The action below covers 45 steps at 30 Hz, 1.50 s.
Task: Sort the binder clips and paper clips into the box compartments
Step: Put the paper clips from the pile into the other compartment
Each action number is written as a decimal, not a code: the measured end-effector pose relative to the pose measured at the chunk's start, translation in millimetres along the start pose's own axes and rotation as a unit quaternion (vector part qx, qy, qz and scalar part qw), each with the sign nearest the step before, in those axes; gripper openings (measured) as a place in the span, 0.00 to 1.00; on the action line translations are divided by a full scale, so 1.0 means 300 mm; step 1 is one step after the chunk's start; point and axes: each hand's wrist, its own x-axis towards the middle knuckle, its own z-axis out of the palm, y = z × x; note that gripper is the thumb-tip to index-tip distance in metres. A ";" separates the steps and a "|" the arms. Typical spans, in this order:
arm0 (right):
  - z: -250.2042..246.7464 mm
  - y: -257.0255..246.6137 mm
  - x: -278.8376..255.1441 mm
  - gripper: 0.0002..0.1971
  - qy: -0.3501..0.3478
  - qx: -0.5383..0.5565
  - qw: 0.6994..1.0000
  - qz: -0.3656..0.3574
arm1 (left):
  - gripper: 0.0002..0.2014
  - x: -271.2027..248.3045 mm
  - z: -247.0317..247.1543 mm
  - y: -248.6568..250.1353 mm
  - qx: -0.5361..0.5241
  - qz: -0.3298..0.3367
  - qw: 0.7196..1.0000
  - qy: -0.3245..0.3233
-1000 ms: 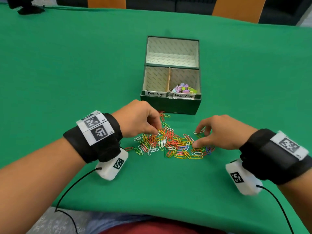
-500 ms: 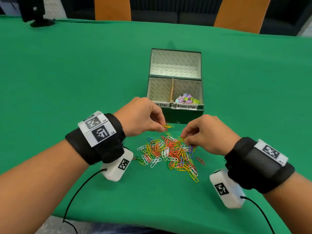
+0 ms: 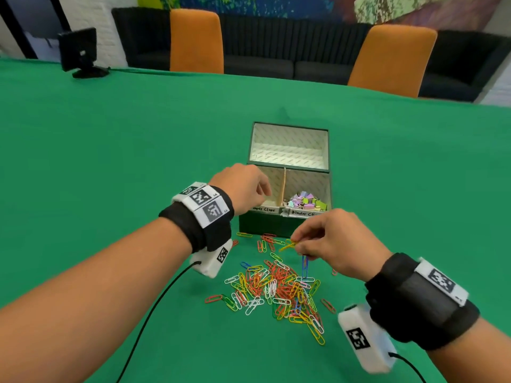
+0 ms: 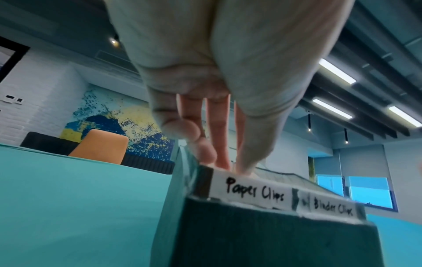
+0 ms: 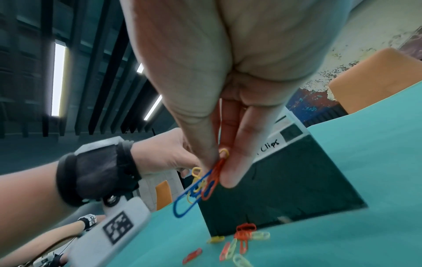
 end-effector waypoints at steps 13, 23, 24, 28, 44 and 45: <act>-0.073 -0.201 0.318 0.07 0.114 -0.073 0.988 -0.075 | 0.08 -0.178 0.043 -0.099 -0.005 -0.045 0.999 0.028; -0.007 -0.171 0.301 0.09 0.123 -0.145 0.976 -0.106 | 0.14 -0.207 0.116 -0.120 0.027 0.035 0.995 -0.088; -0.007 -0.174 0.261 0.09 0.142 -0.131 0.973 -0.123 | 0.16 -0.198 0.120 -0.125 0.045 0.032 0.993 -0.104; 0.038 -0.149 0.116 0.09 0.087 -0.160 0.975 -0.125 | 0.24 -0.181 0.158 -0.120 0.111 0.030 0.978 -0.173; 0.203 -0.033 0.111 0.23 -0.155 -0.298 0.939 -0.068 | 0.16 -0.272 0.170 -0.095 0.043 0.051 0.979 -0.193; 0.194 -0.028 0.108 0.22 -0.157 -0.283 0.944 -0.072 | 0.20 -0.282 0.166 -0.095 0.034 0.052 0.978 -0.199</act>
